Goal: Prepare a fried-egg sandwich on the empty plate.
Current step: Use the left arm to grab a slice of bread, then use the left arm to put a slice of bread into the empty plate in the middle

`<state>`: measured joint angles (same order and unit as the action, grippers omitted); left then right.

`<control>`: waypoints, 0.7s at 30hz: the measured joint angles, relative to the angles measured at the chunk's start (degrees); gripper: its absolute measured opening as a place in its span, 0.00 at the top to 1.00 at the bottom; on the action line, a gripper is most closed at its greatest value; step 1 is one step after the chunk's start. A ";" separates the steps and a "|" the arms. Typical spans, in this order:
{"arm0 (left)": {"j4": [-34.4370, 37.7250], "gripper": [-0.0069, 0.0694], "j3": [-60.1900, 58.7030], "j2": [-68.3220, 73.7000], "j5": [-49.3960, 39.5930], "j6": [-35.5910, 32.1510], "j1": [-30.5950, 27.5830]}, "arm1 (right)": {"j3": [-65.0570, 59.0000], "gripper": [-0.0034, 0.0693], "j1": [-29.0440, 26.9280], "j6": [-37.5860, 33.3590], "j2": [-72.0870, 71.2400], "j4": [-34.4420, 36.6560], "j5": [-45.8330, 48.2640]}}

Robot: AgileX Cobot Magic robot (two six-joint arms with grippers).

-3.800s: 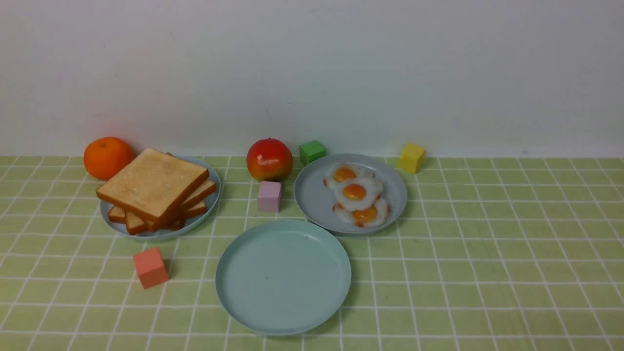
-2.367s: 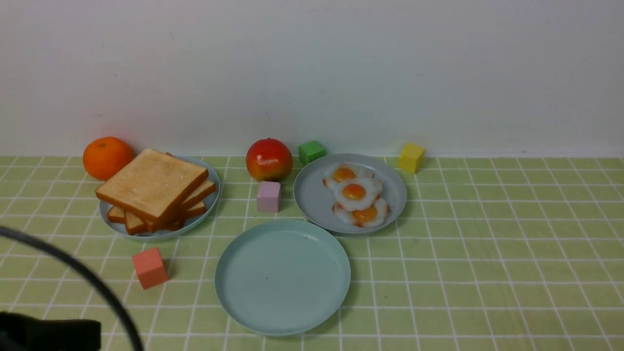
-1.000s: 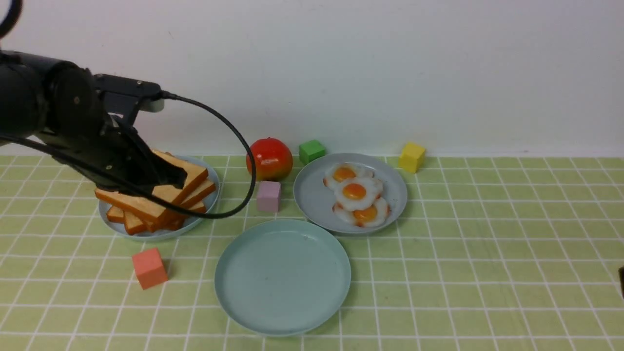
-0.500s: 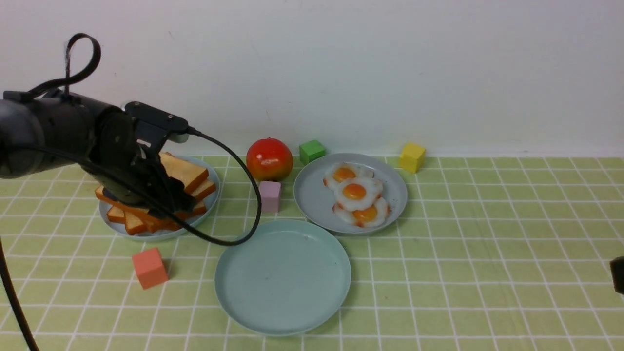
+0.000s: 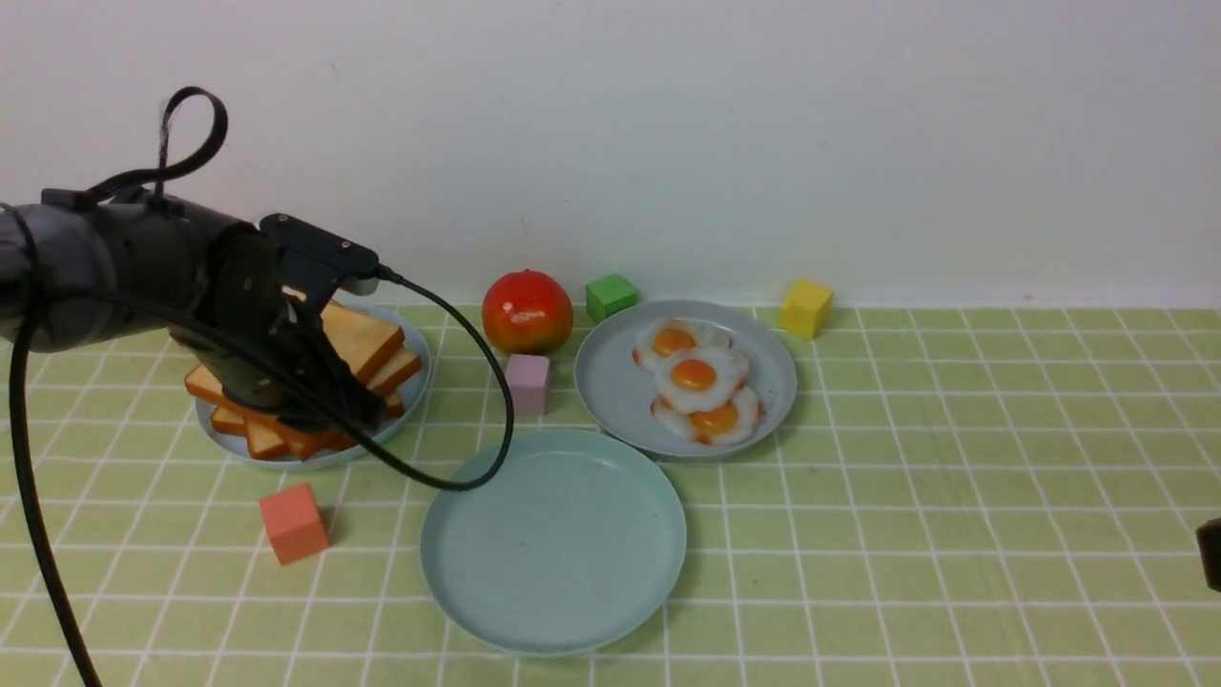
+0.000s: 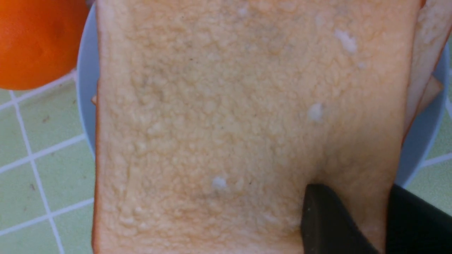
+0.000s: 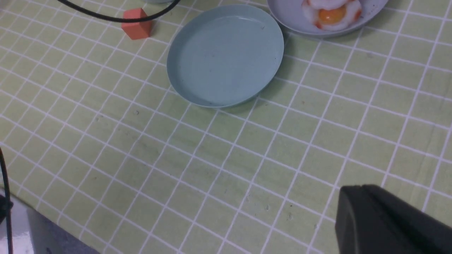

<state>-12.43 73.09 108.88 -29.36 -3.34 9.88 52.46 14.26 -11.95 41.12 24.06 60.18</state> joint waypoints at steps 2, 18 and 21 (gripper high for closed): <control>0.05 0.76 0.00 -0.86 -0.44 -0.11 0.00 | 0.00 0.92 0.00 0.00 0.00 0.00 0.09; 1.09 0.83 -2.24 -19.10 -7.20 2.26 12.85 | 0.00 0.91 0.00 -1.49 0.00 0.00 -0.32; 1.60 0.83 -4.76 -18.43 -7.42 3.34 20.67 | 0.00 0.91 0.00 -1.55 0.00 0.00 -0.43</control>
<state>-10.82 68.32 90.45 -36.78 0.00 30.55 52.46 14.26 -13.51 41.12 24.06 59.75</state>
